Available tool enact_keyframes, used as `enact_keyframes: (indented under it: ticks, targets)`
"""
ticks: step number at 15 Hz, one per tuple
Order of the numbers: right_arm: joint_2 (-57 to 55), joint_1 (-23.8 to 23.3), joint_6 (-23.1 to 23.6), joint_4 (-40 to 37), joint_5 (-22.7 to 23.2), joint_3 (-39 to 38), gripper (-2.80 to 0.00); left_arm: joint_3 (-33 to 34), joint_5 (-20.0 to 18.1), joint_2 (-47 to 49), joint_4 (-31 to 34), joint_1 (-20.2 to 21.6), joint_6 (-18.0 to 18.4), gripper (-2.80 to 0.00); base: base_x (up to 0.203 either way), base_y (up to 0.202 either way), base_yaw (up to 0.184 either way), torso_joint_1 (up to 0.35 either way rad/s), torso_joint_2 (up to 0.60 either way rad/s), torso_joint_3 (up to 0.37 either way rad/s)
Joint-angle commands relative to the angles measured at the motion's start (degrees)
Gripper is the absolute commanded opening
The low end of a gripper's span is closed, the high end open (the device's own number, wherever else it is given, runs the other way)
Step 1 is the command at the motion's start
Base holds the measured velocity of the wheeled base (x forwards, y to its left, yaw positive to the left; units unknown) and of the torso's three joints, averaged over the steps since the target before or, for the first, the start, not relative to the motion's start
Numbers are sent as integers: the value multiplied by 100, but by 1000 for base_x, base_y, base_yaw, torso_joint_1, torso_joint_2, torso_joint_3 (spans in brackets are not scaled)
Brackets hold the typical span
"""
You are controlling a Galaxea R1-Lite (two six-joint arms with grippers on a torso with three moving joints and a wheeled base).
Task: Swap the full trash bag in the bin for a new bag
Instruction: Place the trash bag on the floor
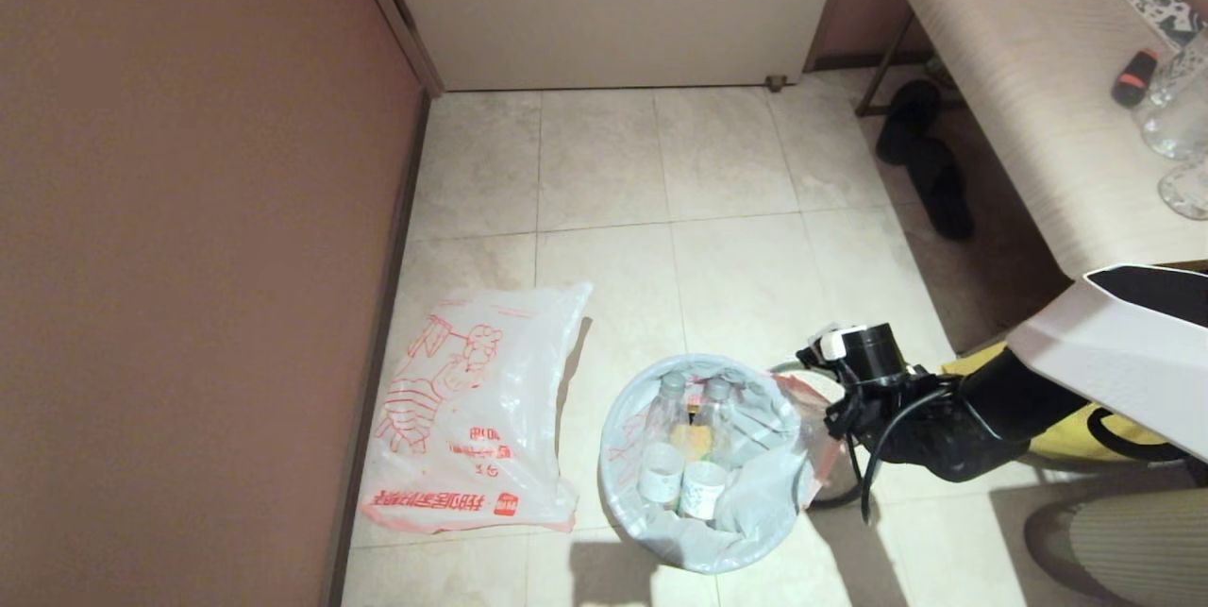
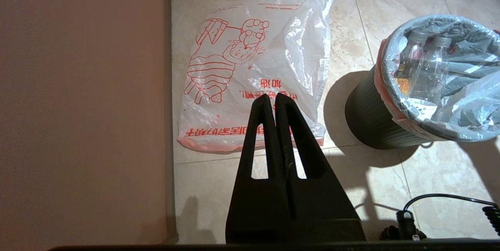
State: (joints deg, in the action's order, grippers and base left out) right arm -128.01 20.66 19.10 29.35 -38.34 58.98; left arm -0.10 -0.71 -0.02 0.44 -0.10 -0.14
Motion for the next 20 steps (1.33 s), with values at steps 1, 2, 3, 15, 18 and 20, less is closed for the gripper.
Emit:
enact_keyframes:
  ticks: [1,2,3,15,18,20]
  targets:
    - [243,89,22,-4,-35,0,-280,1,0,2,0,1,-4,-280,0,0,0,0,0,0]
    - [256,115,23,-8,-72,0,-280,1,0,2,0,1,-4,-280,0,0,0,0,0,0]
    - [267,149,23,-24,-94,-8,-280,1,0,2,0,1,-4,-280,0,0,0,0,0,0]
    - [1197,248,187,-167,-433,-11,-280,1,0,2,0,1,-4,-280,0,0,0,0,0,0]
    - [1675,532,336,-193,-553,-12,-280,1,0,2,0,1,-4,-280,0,0,0,0,0,0]
    - [1996,811,457,-208,-741,-12,-280,1,0,2,0,1,-4,-280,0,0,0,0,0,0]
